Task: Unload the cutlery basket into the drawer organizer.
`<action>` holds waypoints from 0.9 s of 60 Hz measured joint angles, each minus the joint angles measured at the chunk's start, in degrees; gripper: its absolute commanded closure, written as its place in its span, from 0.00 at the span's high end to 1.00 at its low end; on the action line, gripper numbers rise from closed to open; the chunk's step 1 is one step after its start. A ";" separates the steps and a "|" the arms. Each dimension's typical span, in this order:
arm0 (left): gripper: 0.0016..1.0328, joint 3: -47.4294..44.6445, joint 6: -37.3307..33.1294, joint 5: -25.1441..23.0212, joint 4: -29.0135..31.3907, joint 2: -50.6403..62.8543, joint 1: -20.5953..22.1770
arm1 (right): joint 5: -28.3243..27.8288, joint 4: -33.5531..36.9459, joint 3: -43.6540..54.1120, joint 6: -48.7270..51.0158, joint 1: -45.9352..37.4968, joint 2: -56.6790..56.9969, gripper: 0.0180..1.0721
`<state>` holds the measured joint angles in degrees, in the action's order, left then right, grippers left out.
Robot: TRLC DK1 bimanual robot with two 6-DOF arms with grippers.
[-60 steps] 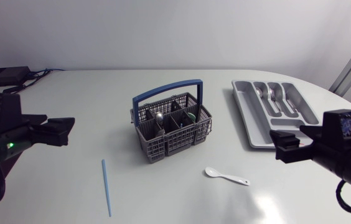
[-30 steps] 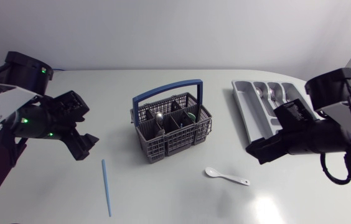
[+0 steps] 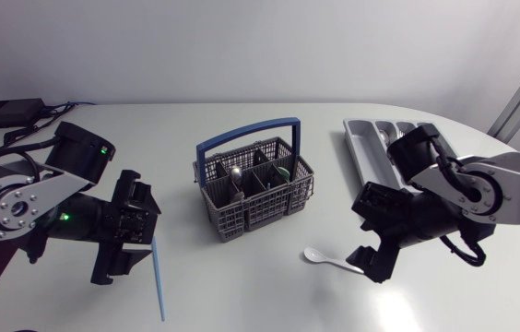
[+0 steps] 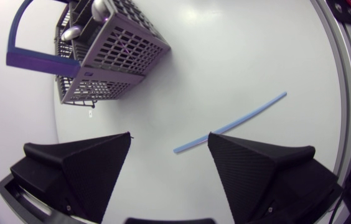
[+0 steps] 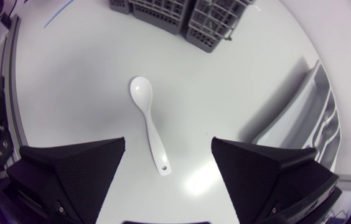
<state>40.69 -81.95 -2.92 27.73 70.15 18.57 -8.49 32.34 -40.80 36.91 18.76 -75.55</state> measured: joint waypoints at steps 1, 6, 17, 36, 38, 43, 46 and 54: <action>0.78 0.00 -1.22 -0.02 0.07 0.31 0.00 | -0.02 0.15 -0.02 0.76 0.39 -0.33 0.95; 0.75 0.00 -6.47 -0.02 1.20 1.95 0.00 | -0.11 1.88 -1.18 2.45 1.44 -4.15 0.92; 0.74 0.90 -15.87 -0.24 6.45 6.58 -0.77 | -0.37 4.79 -4.94 5.22 2.47 -15.15 0.86; 0.56 7.04 -26.69 -1.16 9.09 15.43 -3.13 | -0.44 8.59 -8.76 8.87 4.22 -20.33 0.56; 0.56 7.19 -27.56 -1.14 9.31 16.33 -3.50 | -0.42 8.92 -8.83 9.40 4.31 -20.55 0.54; 0.56 7.72 -29.31 -1.11 9.51 18.86 -4.35 | -0.44 9.55 -9.01 10.36 4.31 -21.07 0.39; 0.56 7.91 -30.27 -1.07 9.51 20.48 -4.70 | -0.42 9.70 -9.07 11.19 4.28 -21.24 0.29; 0.51 8.13 -31.21 -0.85 9.18 23.06 -4.70 | -0.48 10.21 -9.09 11.80 4.39 -21.33 0.27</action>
<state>48.82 -113.16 -3.77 36.91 93.21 13.87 -8.97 42.54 -49.89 48.71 23.16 -96.88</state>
